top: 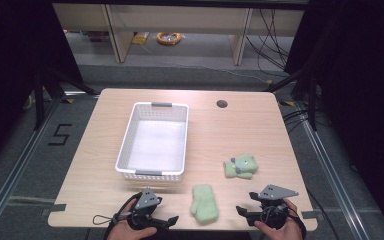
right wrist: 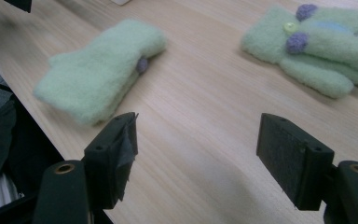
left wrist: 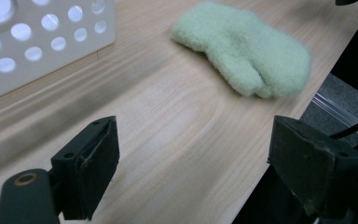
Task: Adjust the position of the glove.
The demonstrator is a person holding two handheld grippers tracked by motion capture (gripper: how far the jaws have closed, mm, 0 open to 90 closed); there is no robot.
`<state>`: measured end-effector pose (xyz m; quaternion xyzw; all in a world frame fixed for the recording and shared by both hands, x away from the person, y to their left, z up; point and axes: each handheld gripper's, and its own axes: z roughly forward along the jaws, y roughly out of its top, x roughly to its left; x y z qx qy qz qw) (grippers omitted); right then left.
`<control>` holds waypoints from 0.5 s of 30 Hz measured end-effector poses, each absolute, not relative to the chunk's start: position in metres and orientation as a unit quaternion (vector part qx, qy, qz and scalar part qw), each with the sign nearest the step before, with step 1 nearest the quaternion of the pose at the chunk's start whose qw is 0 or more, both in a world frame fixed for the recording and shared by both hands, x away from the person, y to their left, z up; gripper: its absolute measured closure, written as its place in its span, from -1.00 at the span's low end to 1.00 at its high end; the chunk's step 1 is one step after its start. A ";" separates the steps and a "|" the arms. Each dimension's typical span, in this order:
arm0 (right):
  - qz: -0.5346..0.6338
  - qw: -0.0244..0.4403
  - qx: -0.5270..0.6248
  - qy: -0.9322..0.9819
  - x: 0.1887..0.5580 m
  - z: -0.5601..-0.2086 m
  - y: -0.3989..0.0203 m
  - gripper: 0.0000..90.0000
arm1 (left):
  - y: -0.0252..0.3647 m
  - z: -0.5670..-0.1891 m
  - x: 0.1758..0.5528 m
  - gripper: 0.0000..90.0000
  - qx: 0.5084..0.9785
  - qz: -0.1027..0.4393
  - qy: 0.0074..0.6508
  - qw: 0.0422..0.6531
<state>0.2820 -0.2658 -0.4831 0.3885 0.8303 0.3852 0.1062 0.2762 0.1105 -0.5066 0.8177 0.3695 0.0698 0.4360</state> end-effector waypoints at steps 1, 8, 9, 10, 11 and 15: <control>0.385 0.110 0.392 0.828 0.279 -0.482 -0.263 -0.29 | 0.113 -0.505 0.278 -0.63 0.828 0.071 0.356 0.428; 0.386 0.097 0.367 0.841 0.277 -0.483 -0.250 -0.19 | 0.099 -0.493 0.281 -0.52 0.814 0.064 0.353 0.457; 0.392 0.101 0.353 0.844 0.275 -0.482 -0.245 -0.14 | 0.095 -0.489 0.283 -0.48 0.820 0.070 0.346 0.450; 0.390 0.099 0.358 0.843 0.273 -0.481 -0.242 -0.12 | 0.095 -0.489 0.283 -0.46 0.820 0.070 0.346 0.450; 0.394 0.096 0.350 0.844 0.273 -0.481 -0.240 -0.11 | 0.091 -0.485 0.286 -0.45 0.831 0.072 0.333 0.440; 0.390 0.088 0.342 0.851 0.269 -0.481 -0.230 -0.04 | 0.077 -0.482 0.292 -0.39 0.832 0.070 0.333 0.438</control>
